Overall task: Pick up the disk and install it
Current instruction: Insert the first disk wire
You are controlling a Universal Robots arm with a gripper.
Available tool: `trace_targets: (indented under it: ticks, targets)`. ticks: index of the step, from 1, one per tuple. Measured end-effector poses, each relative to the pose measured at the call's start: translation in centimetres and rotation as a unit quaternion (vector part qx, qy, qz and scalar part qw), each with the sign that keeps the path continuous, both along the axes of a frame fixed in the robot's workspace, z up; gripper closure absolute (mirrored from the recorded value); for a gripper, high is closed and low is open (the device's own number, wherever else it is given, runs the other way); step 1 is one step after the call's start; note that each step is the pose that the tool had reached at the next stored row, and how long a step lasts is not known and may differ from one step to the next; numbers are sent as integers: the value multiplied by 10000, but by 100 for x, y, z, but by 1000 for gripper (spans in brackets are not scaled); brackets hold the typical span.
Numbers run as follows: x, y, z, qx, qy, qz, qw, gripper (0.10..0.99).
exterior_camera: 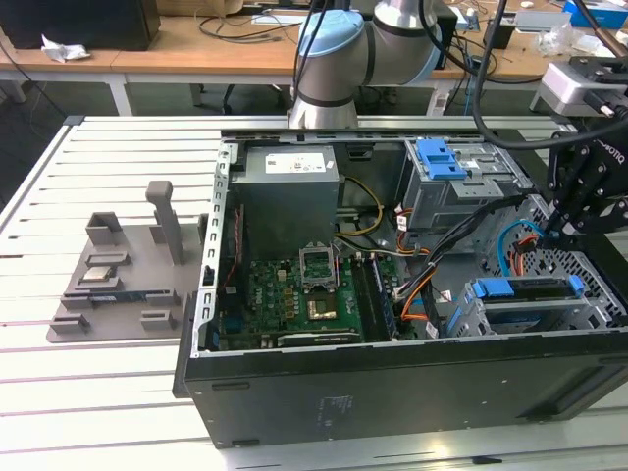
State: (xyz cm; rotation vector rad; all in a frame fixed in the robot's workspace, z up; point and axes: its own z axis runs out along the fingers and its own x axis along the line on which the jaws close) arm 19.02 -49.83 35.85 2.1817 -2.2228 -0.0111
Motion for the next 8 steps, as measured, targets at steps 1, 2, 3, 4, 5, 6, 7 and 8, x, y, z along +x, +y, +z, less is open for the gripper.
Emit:
trace_targets:
  ticks: [1, 2, 3, 4, 5, 6, 7, 8]
  targets:
    - [-3, -6, 0, 0, 0, 0, 10000, 918]
    - [-5, -11, -1, 0, 0, 0, 10000, 918]
    - [-8, -18, -2, 0, 0, 0, 10000, 918]
    - [-11, -23, -2, 0, 0, 0, 10000, 918]
    - [-13, -29, -4, 0, 0, 1, 10000, 918]
    - [-17, -36, -5, 0, 0, 0, 10000, 918]
    - [-20, -44, -7, 0, 0, 0, 10000, 918]
    - [-22, -49, -8, 0, 0, 0, 10000, 918]
